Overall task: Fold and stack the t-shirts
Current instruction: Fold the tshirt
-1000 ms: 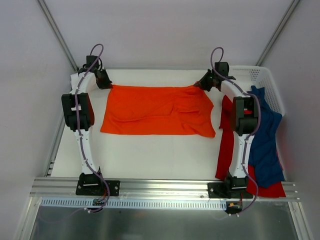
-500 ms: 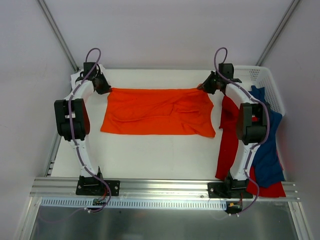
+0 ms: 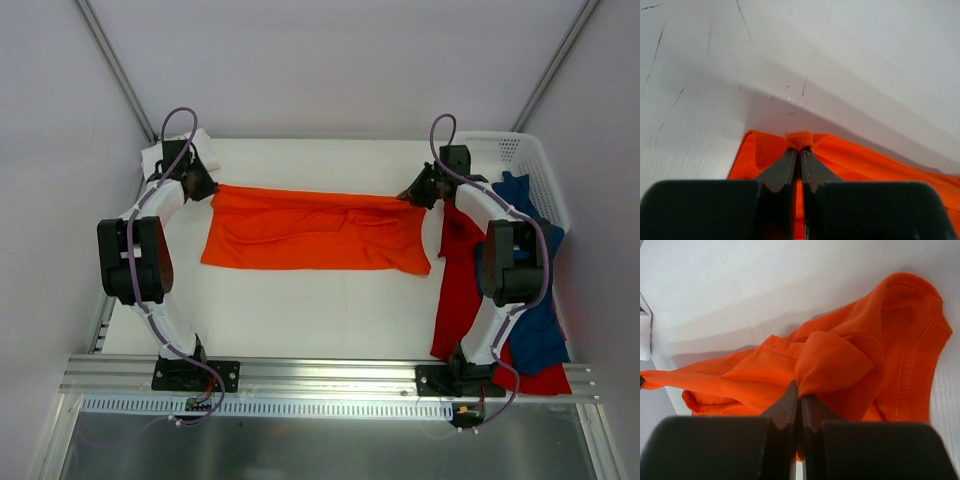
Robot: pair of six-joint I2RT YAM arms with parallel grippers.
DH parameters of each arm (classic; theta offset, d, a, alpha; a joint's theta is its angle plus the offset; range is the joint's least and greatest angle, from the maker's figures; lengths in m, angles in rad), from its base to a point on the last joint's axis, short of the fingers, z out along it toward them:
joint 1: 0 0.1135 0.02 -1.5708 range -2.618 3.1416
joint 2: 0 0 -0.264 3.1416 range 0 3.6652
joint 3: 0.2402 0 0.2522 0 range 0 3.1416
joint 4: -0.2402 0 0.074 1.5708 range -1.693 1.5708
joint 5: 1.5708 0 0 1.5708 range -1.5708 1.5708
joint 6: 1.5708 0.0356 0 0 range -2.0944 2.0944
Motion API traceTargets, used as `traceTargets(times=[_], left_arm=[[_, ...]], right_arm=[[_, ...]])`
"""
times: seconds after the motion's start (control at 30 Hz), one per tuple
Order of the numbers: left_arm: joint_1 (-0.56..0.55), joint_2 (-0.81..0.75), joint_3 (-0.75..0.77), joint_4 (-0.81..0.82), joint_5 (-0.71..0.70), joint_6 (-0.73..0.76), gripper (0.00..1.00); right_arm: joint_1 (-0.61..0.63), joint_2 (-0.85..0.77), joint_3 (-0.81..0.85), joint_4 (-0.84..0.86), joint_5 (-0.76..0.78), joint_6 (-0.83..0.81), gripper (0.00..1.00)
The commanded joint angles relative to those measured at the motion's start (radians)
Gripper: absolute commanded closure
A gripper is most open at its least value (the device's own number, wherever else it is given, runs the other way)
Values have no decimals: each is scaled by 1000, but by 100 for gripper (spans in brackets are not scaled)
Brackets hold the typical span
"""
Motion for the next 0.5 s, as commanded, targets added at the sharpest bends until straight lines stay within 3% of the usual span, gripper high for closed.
traceTargets(times=[0.0,0.47], left_arm=[[14,-80,-63,74,-71,-17,100],[14,-201,-260,72,-82,26,100]], right_arm=[[-1,-92,-45,30,29,-25,100],[14,-205,-248,63,58,-25,100]])
